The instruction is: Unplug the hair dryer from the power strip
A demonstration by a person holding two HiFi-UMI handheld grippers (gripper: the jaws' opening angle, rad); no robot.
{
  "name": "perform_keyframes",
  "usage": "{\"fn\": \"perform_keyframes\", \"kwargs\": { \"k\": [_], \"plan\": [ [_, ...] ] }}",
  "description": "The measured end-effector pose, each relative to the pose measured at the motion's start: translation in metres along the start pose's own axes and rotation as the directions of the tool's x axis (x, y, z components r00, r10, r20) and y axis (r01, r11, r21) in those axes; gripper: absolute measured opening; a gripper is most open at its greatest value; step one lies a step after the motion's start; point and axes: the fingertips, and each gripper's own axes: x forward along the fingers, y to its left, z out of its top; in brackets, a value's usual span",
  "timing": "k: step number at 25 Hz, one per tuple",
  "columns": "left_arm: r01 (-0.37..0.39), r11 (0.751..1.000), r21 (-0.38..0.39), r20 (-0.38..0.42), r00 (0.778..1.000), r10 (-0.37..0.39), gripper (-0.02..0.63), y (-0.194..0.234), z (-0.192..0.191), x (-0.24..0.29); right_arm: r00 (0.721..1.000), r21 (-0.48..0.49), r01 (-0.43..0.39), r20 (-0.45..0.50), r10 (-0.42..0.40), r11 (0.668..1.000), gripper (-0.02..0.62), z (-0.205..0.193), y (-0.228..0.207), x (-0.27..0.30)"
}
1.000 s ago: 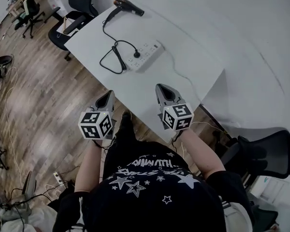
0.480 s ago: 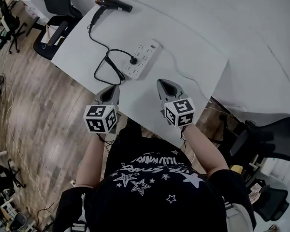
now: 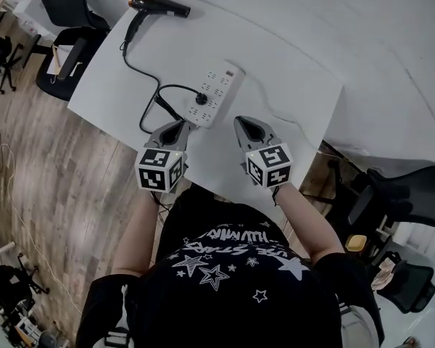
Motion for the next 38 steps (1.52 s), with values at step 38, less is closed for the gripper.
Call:
{"fn": "perform_keyframes", "kwargs": {
  "k": [38],
  "plan": [
    [0.146,0.986,0.079,-0.370,0.923,-0.107,0.006,0.021,-0.029,0.075,0.997,-0.026,-0.004,-0.082,0.002,1.000,0.009,0.012,0.007,0.058]
  ]
}}
